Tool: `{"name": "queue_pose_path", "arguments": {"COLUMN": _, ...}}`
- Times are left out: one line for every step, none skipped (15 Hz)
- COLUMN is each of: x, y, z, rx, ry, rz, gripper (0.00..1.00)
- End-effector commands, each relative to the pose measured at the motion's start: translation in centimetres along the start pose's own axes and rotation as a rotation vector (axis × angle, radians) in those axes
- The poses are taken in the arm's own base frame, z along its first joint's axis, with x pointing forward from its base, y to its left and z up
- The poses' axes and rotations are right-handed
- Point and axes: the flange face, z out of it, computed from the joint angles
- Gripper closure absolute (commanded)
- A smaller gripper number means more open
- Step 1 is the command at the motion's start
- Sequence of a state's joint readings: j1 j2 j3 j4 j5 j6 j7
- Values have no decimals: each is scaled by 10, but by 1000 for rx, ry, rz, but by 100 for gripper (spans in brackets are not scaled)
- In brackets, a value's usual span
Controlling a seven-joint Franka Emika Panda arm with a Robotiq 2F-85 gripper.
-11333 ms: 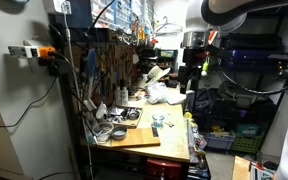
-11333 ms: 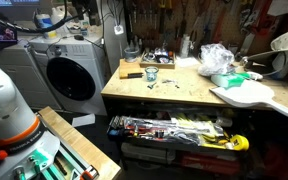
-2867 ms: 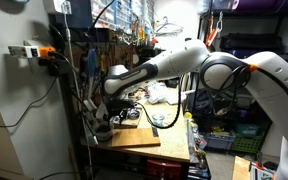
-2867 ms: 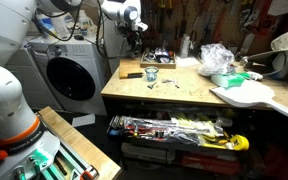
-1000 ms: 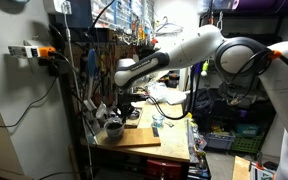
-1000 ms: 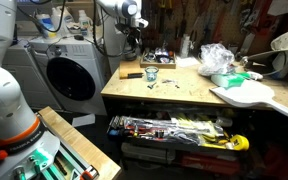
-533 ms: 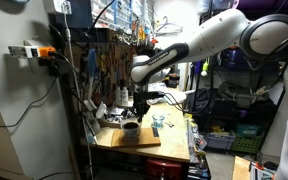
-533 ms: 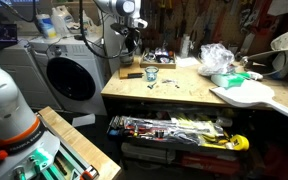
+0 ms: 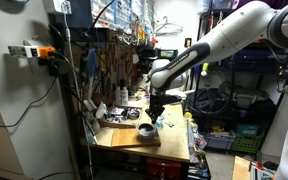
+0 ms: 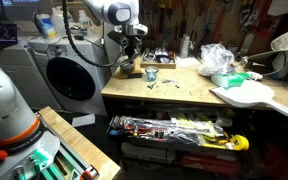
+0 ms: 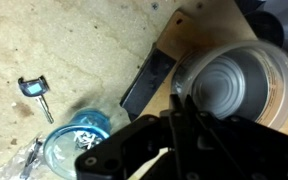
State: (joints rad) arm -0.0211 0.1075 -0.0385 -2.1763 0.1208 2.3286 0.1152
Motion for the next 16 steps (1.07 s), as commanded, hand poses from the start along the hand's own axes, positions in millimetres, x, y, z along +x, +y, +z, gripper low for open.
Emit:
{"name": "queue_pose_path", "arguments": {"x": -17, "y": 24, "z": 2, "rx": 22, "ry": 43, "rz": 24, "gripper": 99}}
{"name": "queue_pose_path", "arguments": {"x": -16, "y": 27, "z": 4, "rx": 34, "ry": 54, "rz": 39, "gripper": 99}}
{"name": "queue_pose_path", "arguments": {"x": -15, "y": 30, "z": 5, "rx": 54, "ry": 59, "rz": 63, "gripper": 99}}
{"name": "queue_pose_path", "arguments": {"x": -14, "y": 31, "z": 6, "rx": 72, "ry": 63, "rz": 80, "gripper": 99}}
{"name": "queue_pose_path", "arguments": {"x": -13, "y": 30, "z": 7, "rx": 93, "ry": 57, "rz": 89, "gripper": 99}}
{"name": "queue_pose_path", "arguments": {"x": -12, "y": 29, "z": 7, "rx": 108, "ry": 52, "rz": 99, "gripper": 99}}
{"name": "queue_pose_path", "arguments": {"x": -12, "y": 28, "z": 8, "rx": 115, "ry": 52, "rz": 110, "gripper": 99}}
{"name": "queue_pose_path", "arguments": {"x": -11, "y": 28, "z": 10, "rx": 114, "ry": 44, "rz": 122, "gripper": 99}}
{"name": "queue_pose_path", "arguments": {"x": -10, "y": 28, "z": 11, "rx": 105, "ry": 40, "rz": 133, "gripper": 99}}
{"name": "queue_pose_path", "arguments": {"x": -10, "y": 28, "z": 12, "rx": 100, "ry": 39, "rz": 139, "gripper": 99}}
{"name": "queue_pose_path", "arguments": {"x": -8, "y": 29, "z": 13, "rx": 89, "ry": 45, "rz": 153, "gripper": 99}}
{"name": "queue_pose_path", "arguments": {"x": -8, "y": 30, "z": 13, "rx": 85, "ry": 43, "rz": 162, "gripper": 99}}
{"name": "queue_pose_path", "arguments": {"x": -7, "y": 29, "z": 12, "rx": 83, "ry": 38, "rz": 173, "gripper": 83}}
{"name": "queue_pose_path", "arguments": {"x": -7, "y": 28, "z": 11, "rx": 90, "ry": 35, "rz": 172, "gripper": 68}}
{"name": "queue_pose_path", "arguments": {"x": -7, "y": 27, "z": 8, "rx": 92, "ry": 43, "rz": 173, "gripper": 62}}
{"name": "queue_pose_path", "arguments": {"x": -7, "y": 26, "z": 2, "rx": 110, "ry": 43, "rz": 167, "gripper": 53}}
